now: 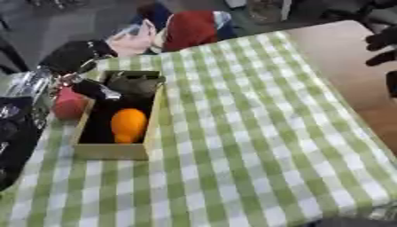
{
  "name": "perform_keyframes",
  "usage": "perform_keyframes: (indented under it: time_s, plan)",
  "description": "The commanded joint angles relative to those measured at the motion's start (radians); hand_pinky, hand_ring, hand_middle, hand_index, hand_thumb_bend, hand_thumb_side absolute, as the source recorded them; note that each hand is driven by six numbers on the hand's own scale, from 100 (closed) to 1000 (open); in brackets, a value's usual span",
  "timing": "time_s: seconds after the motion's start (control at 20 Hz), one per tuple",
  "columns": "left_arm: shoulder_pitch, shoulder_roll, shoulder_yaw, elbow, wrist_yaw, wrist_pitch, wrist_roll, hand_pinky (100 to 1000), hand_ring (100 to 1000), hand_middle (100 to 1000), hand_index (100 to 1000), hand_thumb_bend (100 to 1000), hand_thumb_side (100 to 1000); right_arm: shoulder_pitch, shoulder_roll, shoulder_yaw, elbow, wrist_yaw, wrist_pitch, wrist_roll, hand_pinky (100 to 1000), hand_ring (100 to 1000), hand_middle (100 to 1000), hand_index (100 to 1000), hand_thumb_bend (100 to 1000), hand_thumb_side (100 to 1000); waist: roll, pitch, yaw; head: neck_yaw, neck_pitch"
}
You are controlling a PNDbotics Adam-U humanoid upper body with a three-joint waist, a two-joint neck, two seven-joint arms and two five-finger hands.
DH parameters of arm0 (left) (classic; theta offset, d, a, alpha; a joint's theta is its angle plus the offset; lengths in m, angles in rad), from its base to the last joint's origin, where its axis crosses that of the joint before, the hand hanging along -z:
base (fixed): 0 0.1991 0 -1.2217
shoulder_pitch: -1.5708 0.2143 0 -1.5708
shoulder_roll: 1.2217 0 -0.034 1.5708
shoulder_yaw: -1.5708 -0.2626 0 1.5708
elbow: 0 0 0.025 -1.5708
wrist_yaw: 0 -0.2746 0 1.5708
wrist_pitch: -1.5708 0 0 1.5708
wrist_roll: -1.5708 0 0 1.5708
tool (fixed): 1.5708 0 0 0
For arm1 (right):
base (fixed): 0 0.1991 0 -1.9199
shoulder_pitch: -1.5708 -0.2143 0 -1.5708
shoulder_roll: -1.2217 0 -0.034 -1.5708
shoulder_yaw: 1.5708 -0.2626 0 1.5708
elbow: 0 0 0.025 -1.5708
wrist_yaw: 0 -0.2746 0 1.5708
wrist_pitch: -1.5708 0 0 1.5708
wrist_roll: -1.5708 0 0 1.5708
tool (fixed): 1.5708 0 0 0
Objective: Pick up objects on the table and place them in the box.
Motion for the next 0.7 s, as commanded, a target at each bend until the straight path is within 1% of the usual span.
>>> perform_keyframes:
  time_s: [0.05,0.15,0.2,0.4,0.5,0.7]
  plan:
    - [0.002,0.072,0.030,-0.051,0.058,-0.001,-0.022,722,698,712,811,735,753,-0.003,-0.016,-0.017,-0.001,-0.004,-0.003,0.002,716,880,721,878,100,293,-0.006,-0.022,0.009,-0.006,0.008]
    - [0.017,0.093,0.041,-0.052,0.093,-0.003,-0.050,720,694,706,804,698,723,0.003,-0.017,-0.018,0.002,-0.003,-0.003,0.003,716,880,720,878,100,294,-0.005,-0.027,0.019,-0.009,0.010]
    - [0.024,0.103,0.044,-0.047,0.110,-0.006,-0.066,720,695,707,804,692,718,0.004,-0.016,-0.019,0.003,-0.003,-0.002,0.003,716,880,720,878,100,293,-0.005,-0.029,0.023,-0.009,0.010]
    - [0.046,0.140,0.041,-0.010,0.181,-0.028,-0.136,718,694,707,800,676,648,0.006,-0.017,-0.016,0.005,-0.003,-0.003,0.007,716,880,720,878,100,295,-0.003,-0.033,0.030,-0.012,0.009]
    - [0.055,0.151,0.036,0.016,0.211,-0.032,-0.169,712,686,699,797,672,634,0.006,-0.017,-0.016,0.005,-0.004,-0.003,0.007,716,880,719,878,100,294,-0.003,-0.033,0.030,-0.013,0.010]
    - [0.059,0.158,0.036,0.053,0.227,-0.033,-0.231,702,674,686,793,664,608,0.006,-0.018,-0.017,0.004,-0.005,-0.004,0.007,716,880,719,878,100,296,-0.004,-0.031,0.025,-0.012,0.008]
